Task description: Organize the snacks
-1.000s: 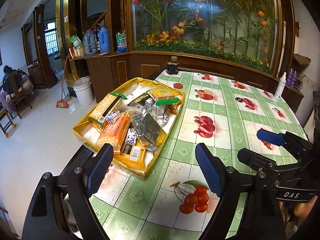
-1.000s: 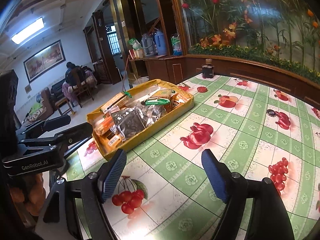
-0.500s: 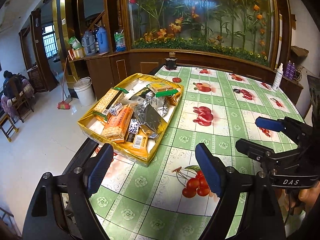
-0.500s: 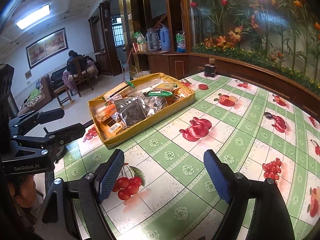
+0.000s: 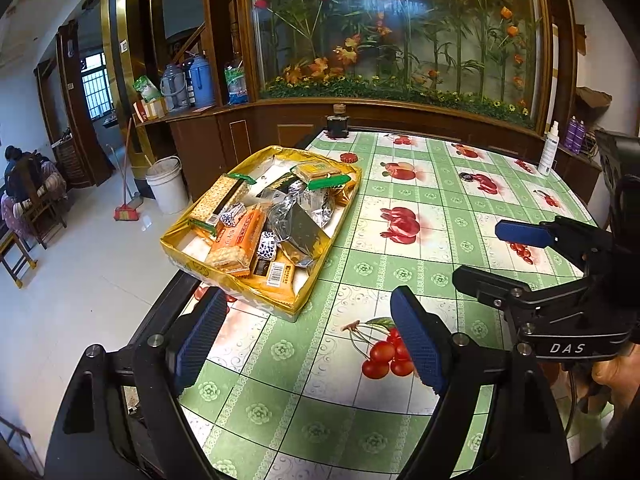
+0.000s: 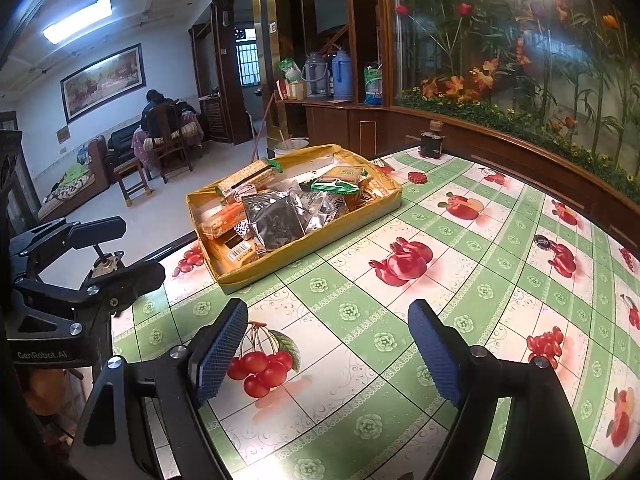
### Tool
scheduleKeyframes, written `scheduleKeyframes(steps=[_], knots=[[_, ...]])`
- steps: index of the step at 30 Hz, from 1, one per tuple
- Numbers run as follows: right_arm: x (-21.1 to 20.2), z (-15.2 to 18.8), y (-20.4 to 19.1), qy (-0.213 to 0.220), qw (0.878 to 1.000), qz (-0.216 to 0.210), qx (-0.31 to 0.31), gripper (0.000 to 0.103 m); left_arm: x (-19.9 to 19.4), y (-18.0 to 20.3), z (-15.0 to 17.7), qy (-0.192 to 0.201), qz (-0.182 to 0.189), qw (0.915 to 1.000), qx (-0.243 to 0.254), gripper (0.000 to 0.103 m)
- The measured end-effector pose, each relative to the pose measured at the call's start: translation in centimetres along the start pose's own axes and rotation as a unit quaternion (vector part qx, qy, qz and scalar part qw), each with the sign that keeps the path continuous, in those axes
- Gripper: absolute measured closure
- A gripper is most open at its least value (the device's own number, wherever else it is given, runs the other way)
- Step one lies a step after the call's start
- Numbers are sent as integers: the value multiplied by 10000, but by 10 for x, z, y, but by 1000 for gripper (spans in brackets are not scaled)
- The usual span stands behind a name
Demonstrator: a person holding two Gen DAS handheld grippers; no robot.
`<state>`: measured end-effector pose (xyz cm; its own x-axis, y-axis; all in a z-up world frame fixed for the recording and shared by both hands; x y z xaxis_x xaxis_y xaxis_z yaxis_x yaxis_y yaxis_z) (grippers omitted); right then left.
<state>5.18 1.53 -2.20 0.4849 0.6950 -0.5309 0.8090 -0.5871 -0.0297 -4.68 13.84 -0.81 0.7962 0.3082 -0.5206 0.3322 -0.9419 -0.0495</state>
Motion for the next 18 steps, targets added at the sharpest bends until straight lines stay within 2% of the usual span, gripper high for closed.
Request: scheduleKeyframes(steps=[13, 18], knots=[[10, -7, -11, -151, 9982, -382, -430, 18, -6, -1, 2, -8, 7, 10000, 76, 18], [19, -6, -18, -305, 9961, -394, -729, 18, -6, -2, 5, -42, 18, 9999, 120, 18]])
Point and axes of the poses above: each gripper's, at about its wrist camera, not at the fingertips, and x roughly the way its jaws point, y to its right, z to its underside, the point moved 3 cm from there along x, roughly the way its jaws point, and after that the axes turned 6 degrees about y, right-handed, at the moved point
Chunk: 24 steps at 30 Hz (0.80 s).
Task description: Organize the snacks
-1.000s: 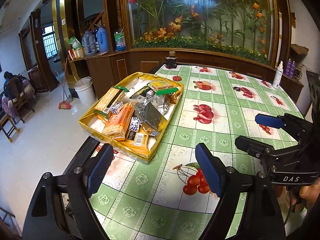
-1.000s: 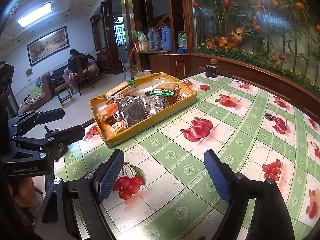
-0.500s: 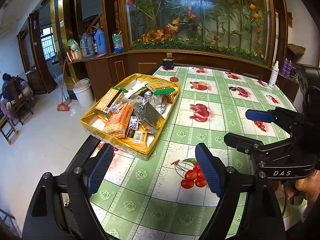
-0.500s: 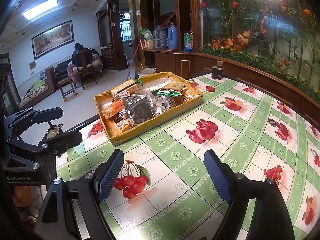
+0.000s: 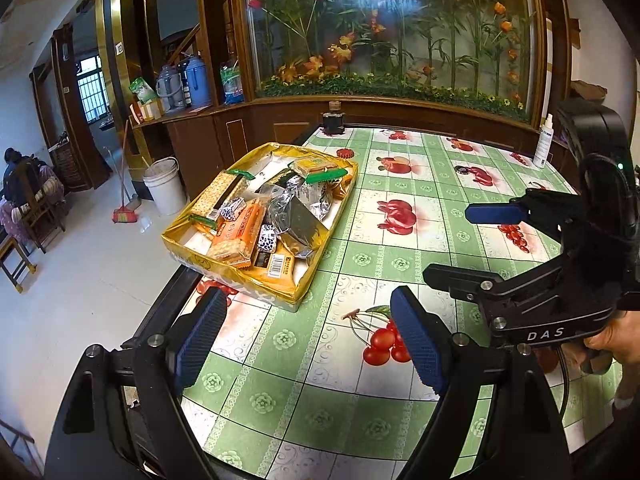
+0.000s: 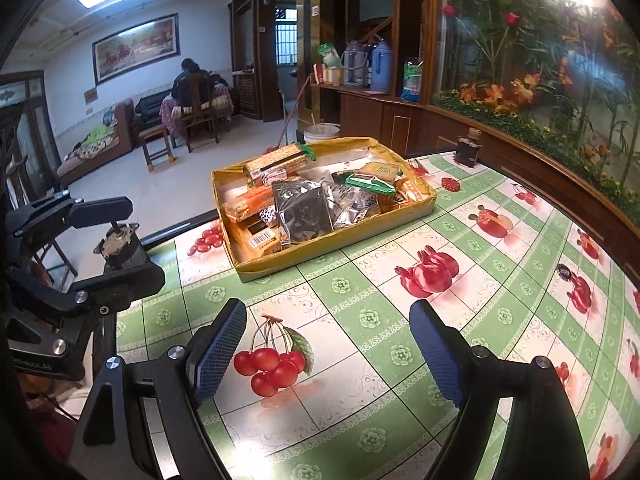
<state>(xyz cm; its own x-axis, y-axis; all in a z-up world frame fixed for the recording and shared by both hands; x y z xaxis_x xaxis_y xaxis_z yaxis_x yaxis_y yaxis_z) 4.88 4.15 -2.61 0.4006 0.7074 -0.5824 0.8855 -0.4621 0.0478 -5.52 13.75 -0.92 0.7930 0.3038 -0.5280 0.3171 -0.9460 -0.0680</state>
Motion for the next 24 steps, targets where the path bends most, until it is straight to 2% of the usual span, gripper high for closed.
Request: scheduleKeyframes(steps=[14, 24], knots=[[16, -10, -9, -174, 9983, -22, -550, 18, -2, -7, -1, 52, -48, 10000, -27, 18], [19, -14, -7, -177, 9980, -53, -610, 18, -4, -7, -4, 98, -46, 9999, -14, 18]])
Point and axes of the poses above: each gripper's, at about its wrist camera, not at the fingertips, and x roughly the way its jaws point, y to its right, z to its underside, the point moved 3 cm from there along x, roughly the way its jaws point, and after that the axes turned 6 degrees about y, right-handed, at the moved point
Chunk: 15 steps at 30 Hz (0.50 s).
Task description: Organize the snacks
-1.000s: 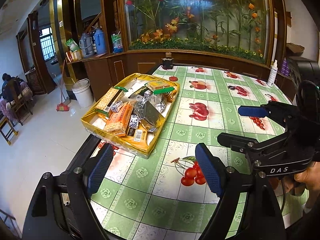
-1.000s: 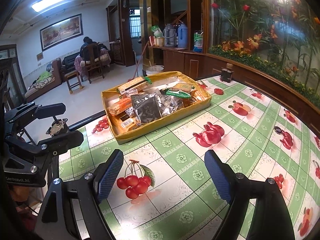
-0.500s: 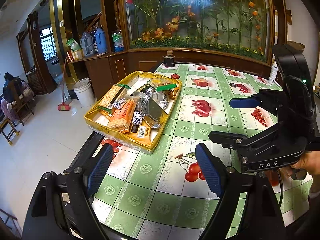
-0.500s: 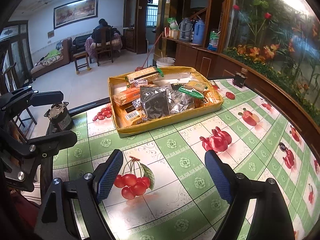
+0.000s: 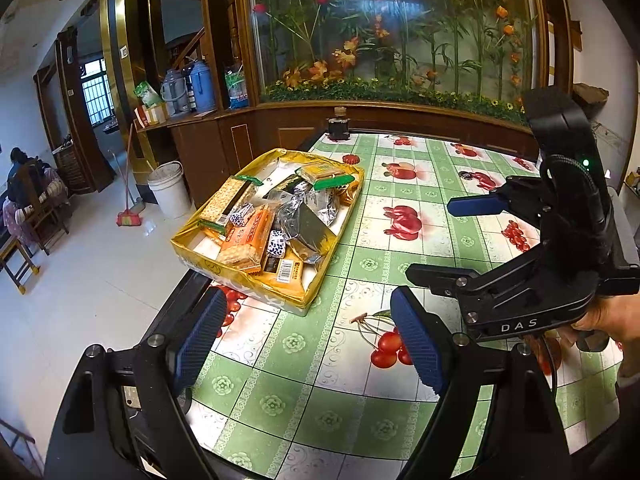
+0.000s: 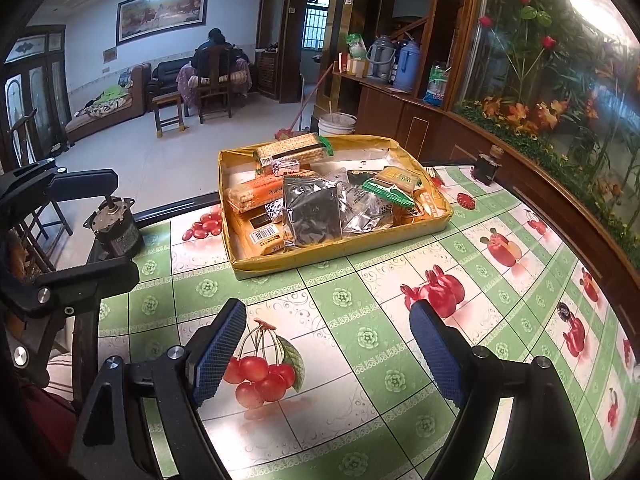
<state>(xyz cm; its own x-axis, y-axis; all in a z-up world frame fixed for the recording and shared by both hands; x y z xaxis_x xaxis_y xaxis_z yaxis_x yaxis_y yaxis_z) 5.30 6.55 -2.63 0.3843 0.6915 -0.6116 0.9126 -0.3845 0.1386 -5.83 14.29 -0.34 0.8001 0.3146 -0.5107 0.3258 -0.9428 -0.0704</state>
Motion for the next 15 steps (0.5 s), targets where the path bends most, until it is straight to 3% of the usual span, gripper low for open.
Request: scheduleKeyframes(steps=[15], knots=[[4, -8, -1, -1, 9999, -48, -143, 17, -1, 1, 0, -23, 106, 9999, -16, 18]])
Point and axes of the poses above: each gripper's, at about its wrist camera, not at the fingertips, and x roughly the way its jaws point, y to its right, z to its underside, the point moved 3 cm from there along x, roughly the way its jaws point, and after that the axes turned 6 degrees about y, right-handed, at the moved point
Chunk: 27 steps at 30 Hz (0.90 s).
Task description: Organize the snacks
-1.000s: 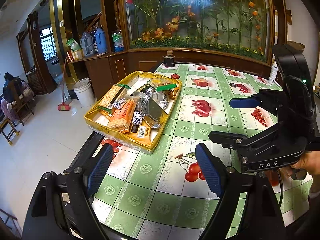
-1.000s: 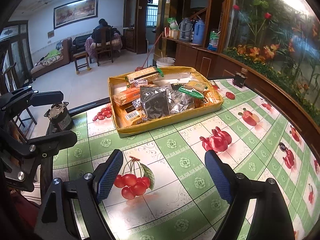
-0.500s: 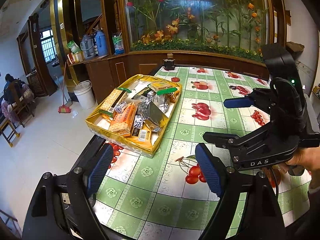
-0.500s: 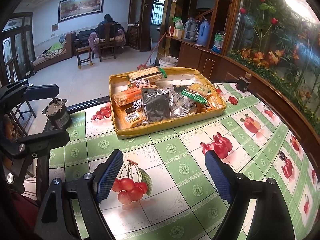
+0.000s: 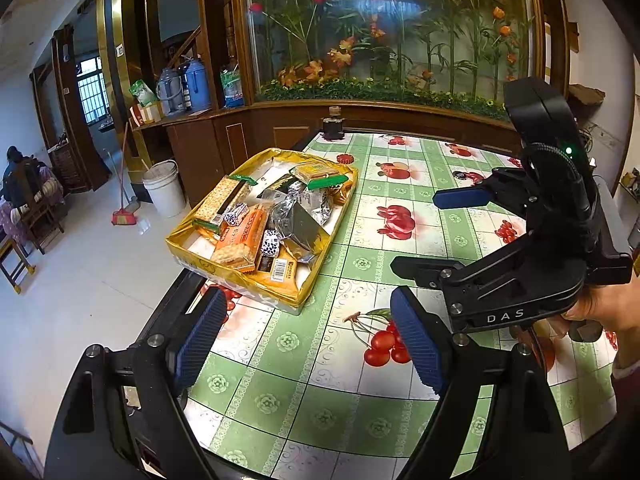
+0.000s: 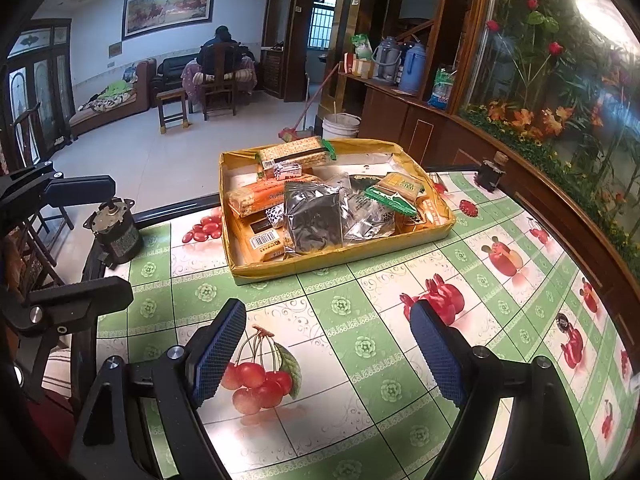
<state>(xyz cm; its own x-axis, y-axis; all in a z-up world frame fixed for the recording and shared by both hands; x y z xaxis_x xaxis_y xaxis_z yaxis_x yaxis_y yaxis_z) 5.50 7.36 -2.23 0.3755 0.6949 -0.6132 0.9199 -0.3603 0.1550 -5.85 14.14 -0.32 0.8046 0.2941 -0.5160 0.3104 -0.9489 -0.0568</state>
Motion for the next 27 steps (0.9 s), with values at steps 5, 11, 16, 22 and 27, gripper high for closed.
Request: scheduleKeyframes(steps=[5, 11, 16, 22, 27], knots=[[1, -3, -3, 0, 10000, -42, -62, 17, 0, -1, 0, -1, -1, 10000, 6, 18], [2, -3, -4, -12, 9999, -57, -87, 17, -1, -1, 0, -13, 3, 10000, -4, 18], [3, -3, -4, -24, 9999, -58, -92, 17, -1, -1, 0, -14, 4, 10000, 1, 18], [4, -3, -4, -29, 9999, -60, -122, 17, -2, -1, 1, -18, 3, 10000, 5, 18], [4, -2, -3, -33, 9999, -61, -125, 17, -1, -1, 2, -39, 16, 10000, -2, 18]])
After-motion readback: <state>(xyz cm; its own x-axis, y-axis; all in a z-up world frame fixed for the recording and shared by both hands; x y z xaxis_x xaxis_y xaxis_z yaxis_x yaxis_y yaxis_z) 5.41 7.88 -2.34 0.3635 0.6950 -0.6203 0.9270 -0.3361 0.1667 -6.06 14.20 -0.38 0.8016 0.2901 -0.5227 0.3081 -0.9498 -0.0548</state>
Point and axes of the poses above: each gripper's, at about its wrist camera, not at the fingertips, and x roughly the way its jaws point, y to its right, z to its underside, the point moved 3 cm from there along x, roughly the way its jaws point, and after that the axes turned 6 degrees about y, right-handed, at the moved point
